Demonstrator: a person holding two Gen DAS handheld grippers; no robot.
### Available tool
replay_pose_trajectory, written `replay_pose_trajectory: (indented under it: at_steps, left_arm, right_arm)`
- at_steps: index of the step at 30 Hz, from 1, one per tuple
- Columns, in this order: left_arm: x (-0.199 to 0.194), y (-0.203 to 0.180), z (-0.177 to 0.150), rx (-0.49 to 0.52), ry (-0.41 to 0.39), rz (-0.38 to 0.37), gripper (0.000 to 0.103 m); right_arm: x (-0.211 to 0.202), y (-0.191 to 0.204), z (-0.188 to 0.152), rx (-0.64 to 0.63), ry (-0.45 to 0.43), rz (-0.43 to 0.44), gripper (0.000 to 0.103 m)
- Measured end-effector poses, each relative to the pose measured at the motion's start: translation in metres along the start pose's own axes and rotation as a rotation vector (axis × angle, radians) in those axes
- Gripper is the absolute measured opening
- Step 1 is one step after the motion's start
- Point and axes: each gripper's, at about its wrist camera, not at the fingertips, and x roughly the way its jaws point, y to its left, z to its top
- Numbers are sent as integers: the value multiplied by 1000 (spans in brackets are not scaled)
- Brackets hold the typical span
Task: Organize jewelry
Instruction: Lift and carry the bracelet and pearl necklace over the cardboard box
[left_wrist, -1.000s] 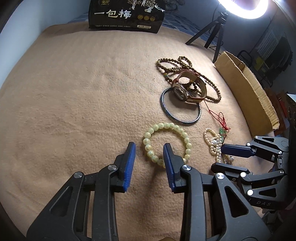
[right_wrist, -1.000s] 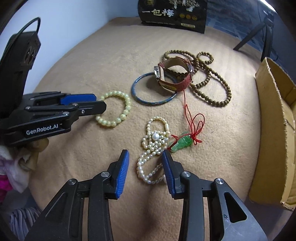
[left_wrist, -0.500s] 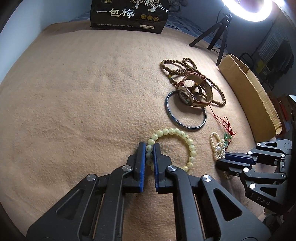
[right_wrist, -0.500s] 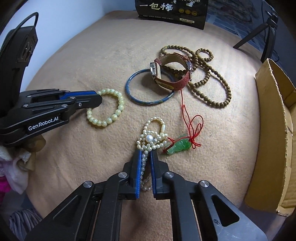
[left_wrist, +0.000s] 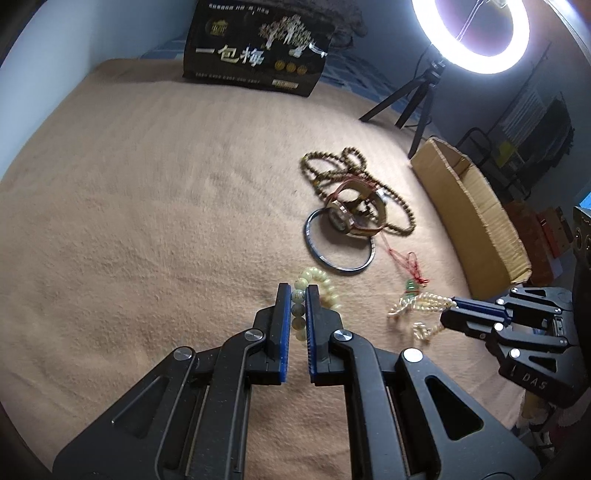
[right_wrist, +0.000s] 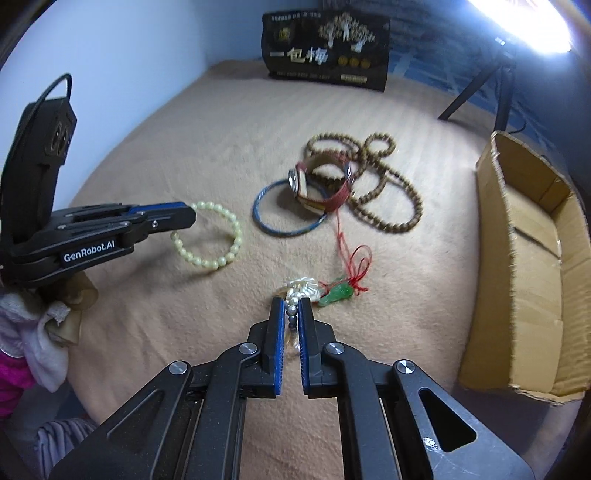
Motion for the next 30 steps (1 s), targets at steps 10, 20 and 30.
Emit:
replay_pose_trajectory:
  at_steps: [10,20,30]
  left_arm:
    - [-25,-12,0,16,-36,-16,5]
    - [-53,-34,6,54,-81,-46,5]
    - [-74,-72,14,124,-114,-99,5]
  right_arm:
    - [-36,-11,4,32,-89,-8,3]
    - [-81,-14,9,33,-185,-17,3]
    - [-125,-19,17,23,-268,-42,3]
